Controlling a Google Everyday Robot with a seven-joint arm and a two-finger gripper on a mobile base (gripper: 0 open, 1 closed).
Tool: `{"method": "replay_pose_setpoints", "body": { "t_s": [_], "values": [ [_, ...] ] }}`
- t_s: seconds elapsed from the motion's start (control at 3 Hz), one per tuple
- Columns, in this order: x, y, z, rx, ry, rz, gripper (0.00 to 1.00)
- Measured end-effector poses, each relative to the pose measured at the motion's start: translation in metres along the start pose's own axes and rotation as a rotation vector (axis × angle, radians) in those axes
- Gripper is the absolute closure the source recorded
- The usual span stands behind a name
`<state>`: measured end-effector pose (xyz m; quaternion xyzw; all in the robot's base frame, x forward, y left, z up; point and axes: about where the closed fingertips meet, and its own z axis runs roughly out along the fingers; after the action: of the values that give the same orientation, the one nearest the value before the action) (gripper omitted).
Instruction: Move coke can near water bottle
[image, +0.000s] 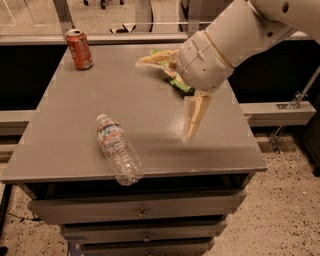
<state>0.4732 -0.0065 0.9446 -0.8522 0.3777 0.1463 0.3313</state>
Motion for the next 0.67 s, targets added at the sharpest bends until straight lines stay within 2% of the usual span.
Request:
{"method": "replay_pose_setpoints", "body": {
  "t_s": [0.33, 0.67],
  "values": [
    [-0.003, -0.005, 0.002, -0.004, 0.008, -0.033, 0.0],
    [0.002, -0.035, 0.011, 0.045, -0.01, -0.08, 0.0]
  ]
}}
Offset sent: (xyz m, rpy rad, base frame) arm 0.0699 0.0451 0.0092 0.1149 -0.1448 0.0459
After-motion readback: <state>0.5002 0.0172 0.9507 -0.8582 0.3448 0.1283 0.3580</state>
